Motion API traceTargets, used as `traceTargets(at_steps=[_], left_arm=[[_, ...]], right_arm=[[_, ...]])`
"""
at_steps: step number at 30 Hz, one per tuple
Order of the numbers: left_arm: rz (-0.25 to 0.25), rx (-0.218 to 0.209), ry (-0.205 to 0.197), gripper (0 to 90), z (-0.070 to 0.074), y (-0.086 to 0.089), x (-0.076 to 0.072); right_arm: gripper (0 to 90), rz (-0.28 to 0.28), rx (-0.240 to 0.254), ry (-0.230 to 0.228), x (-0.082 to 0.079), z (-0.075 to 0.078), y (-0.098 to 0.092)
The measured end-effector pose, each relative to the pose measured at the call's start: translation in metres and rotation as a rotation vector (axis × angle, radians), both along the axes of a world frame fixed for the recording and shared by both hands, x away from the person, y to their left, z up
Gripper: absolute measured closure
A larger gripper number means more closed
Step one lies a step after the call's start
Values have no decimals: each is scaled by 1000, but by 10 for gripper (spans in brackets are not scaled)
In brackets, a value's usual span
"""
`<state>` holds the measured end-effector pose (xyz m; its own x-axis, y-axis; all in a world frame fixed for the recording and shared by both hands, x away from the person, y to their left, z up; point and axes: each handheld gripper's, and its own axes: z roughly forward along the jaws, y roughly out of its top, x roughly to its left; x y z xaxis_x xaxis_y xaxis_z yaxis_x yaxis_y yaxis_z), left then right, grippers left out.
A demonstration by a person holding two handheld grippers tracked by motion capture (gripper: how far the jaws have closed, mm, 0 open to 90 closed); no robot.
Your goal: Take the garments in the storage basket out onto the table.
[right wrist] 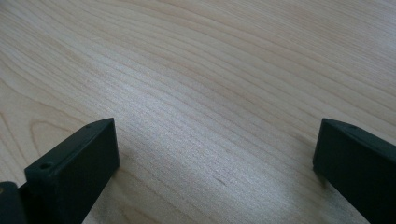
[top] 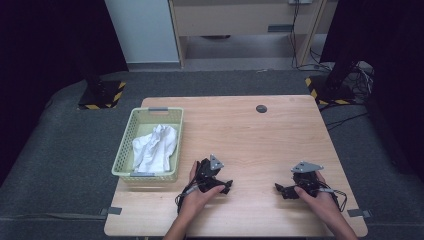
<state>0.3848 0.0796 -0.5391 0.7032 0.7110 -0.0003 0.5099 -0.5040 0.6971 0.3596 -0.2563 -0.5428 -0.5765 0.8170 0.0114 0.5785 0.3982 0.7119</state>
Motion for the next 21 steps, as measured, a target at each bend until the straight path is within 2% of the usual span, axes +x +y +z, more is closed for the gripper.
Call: traceTargets(at_steps=[7,10,13,21], left_arm=[[7,-1,0,0,0,-1,0],[34,3,-6,2,0,-2,-1],[37,2,-6,7,0,-2,-1],[8,-21,-6,31,7,-6,-6]], right_arm=[[4,7,-2,0,-2,0,0],[5,8,-1,0,-2,0,0],[4,8,-2,0,-2,0,0],[4,-1,-2,0,-3,0,1]])
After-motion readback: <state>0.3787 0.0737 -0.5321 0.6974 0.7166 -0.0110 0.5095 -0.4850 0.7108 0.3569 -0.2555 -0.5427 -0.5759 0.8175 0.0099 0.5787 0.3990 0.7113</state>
